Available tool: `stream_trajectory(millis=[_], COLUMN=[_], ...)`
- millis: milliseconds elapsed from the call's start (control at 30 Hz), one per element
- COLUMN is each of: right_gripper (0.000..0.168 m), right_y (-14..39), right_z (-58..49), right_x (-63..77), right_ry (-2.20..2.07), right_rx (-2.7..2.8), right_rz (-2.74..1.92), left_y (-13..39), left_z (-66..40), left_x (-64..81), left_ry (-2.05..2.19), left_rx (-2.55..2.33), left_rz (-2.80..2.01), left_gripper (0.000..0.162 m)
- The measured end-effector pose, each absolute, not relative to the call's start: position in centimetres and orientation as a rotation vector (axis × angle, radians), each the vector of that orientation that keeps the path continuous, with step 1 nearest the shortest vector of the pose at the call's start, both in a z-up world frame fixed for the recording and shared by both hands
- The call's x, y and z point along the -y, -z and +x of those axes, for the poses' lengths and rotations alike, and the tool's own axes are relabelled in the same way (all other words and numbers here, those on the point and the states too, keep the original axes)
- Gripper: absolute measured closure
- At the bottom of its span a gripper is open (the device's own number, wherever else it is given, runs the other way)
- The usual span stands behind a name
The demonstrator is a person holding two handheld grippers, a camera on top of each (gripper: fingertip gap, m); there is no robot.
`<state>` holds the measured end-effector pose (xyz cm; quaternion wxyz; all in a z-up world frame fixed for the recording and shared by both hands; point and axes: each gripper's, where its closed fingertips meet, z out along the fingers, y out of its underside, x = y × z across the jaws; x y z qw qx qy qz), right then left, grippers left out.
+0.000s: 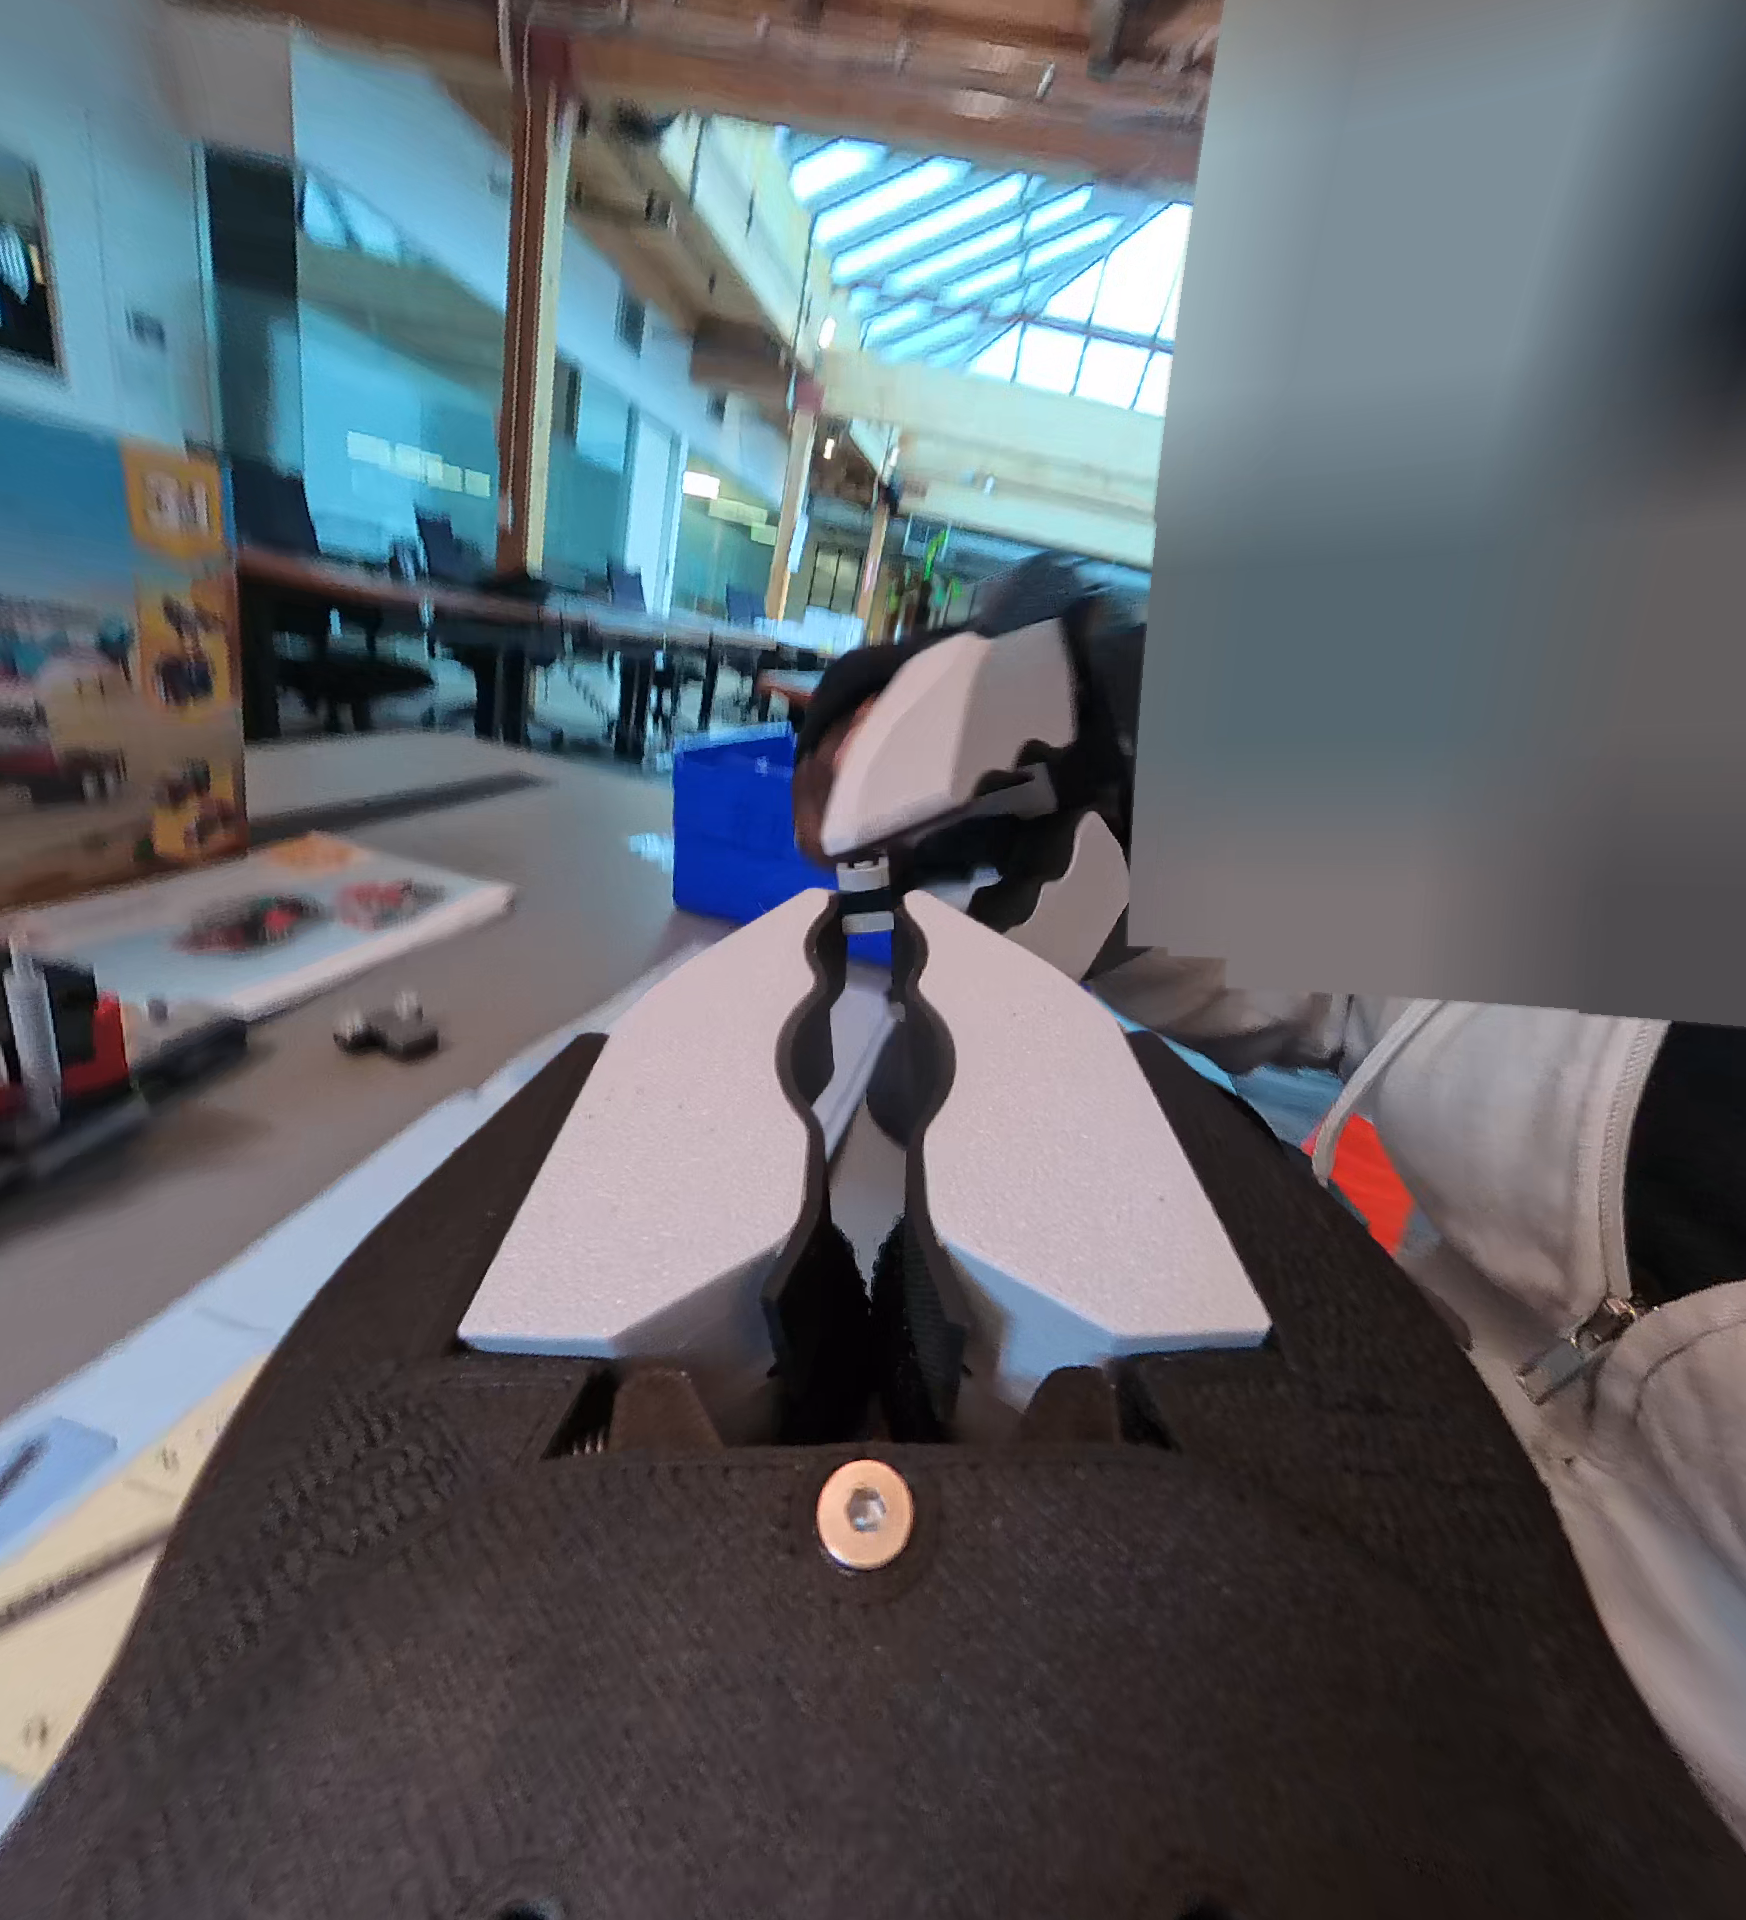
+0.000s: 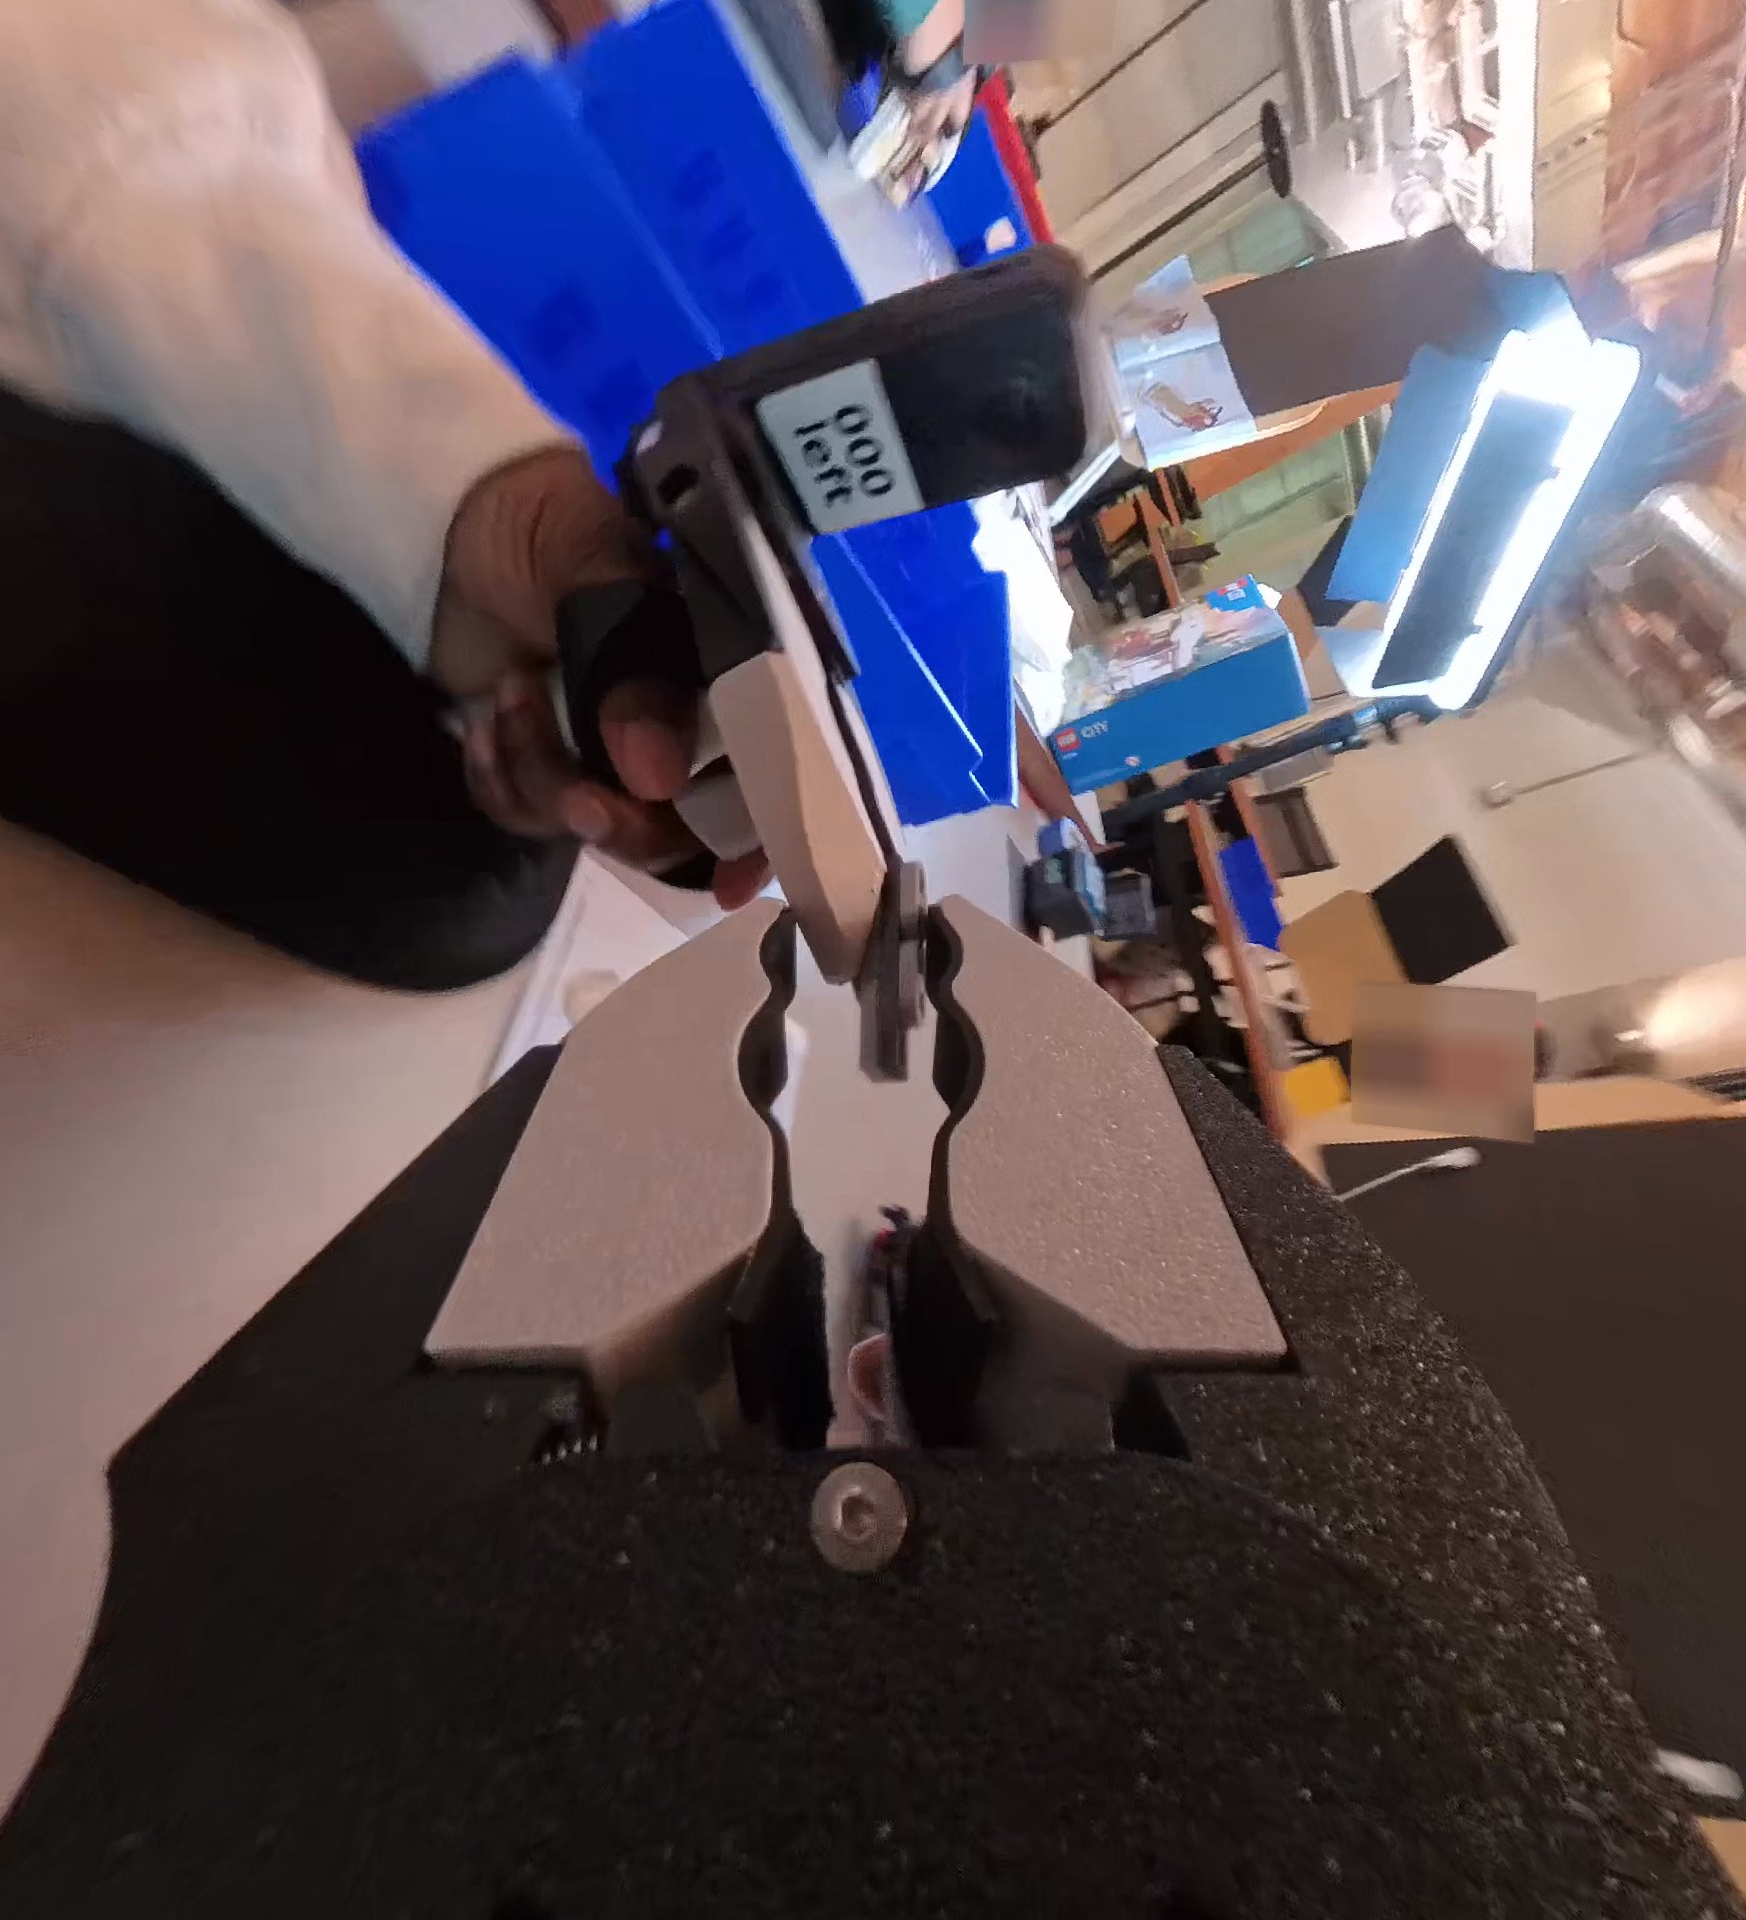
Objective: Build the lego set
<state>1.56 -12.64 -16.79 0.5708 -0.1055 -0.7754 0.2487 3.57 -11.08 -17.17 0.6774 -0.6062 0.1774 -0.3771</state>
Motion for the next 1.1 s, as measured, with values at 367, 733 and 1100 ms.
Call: stream_trajectory(millis=[367, 733, 1100], right_gripper=[0.147, 0.16, 0.16], right_y=[12.8, 14.0, 15.0], right_z=[4.4, 4.0, 4.1], right_x=[13.0, 13.8, 13.5], right_ry=[-1.748, -1.629, -1.611], right_rx=[1.623, 1.706, 1.733], right_rz=[-0.781, -0.686, -0.673], left_y=[14.1, 14.6, 15.5], left_z=[3.7, 4.5, 5.2], left_x=[13.5, 13.5, 12.9], left_ry=[0.698, 0.684, 0.646], left_rx=[-0.519, -0.569, -0.598], left_rz=[-1.081, -1.101, -1.163], left_gripper=[0.154, 0.154, 0.141])
